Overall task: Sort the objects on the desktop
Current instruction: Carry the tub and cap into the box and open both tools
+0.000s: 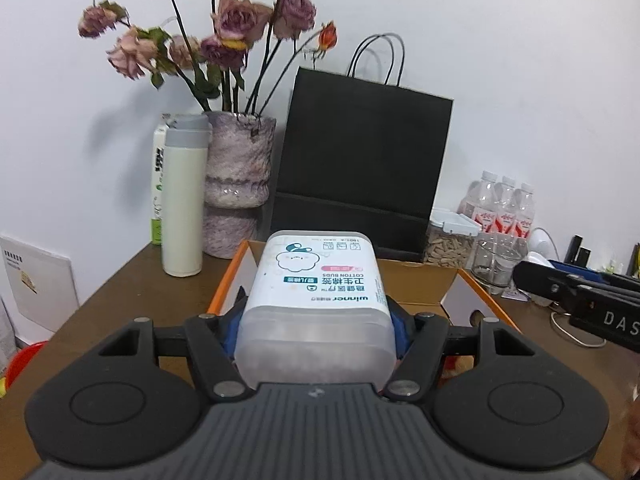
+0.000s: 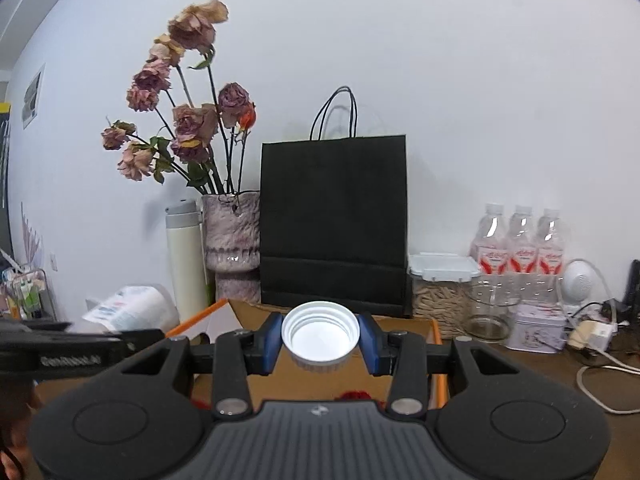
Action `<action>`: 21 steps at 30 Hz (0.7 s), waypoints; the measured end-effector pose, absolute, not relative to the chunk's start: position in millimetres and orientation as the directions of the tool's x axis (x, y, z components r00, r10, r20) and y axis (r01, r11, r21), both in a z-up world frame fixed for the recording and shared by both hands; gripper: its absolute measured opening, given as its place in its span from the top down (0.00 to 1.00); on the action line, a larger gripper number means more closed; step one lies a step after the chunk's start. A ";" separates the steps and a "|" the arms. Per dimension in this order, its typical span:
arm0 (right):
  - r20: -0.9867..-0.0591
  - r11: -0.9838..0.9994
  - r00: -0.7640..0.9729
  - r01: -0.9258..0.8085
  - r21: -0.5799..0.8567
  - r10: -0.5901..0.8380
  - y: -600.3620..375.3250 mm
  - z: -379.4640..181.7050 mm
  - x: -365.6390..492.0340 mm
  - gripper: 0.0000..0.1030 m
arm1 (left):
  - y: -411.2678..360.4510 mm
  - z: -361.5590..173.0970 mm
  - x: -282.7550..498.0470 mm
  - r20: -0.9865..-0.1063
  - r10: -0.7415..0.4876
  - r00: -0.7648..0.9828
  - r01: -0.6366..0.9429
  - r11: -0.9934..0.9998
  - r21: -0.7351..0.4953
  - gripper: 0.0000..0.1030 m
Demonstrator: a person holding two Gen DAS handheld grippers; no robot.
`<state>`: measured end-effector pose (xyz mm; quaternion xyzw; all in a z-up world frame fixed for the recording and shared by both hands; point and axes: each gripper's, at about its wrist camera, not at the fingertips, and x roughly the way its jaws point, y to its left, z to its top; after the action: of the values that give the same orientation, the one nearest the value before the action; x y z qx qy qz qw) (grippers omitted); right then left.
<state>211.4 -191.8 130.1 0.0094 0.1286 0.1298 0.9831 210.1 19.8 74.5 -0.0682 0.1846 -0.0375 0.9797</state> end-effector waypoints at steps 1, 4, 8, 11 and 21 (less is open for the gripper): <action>-0.262 0.965 0.928 -0.258 0.055 0.263 -189.0 126.7 221.8 0.62 | 19.0 71.9 219.0 -0.368 -0.098 0.925 0.046 0.988 -0.147 0.36; -0.308 0.959 0.909 -0.276 0.058 0.280 -181.3 115.4 250.4 0.62 | 18.4 64.4 241.2 -0.395 -0.092 0.914 0.038 0.989 -0.142 0.36; -0.371 0.954 0.883 -0.297 0.035 0.288 -169.7 98.9 279.0 0.62 | 17.1 52.5 265.8 -0.431 -0.084 0.898 0.035 0.992 -0.120 0.36; -0.412 0.950 0.865 -0.312 0.006 0.287 -162.1 87.6 292.3 0.62 | 15.9 43.6 281.4 -0.459 -0.082 0.884 0.040 0.994 -0.102 0.36; -0.509 0.942 0.809 -0.336 0.009 0.293 -159.2 63.5 311.0 0.62 | 13.7 22.3 301.3 -0.517 -0.078 0.853 0.060 0.997 -0.052 0.36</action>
<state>311.0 -159.2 63.5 -0.0409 0.2606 0.1655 0.9503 301.3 13.7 22.3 -0.0168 0.2692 -0.0358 0.9623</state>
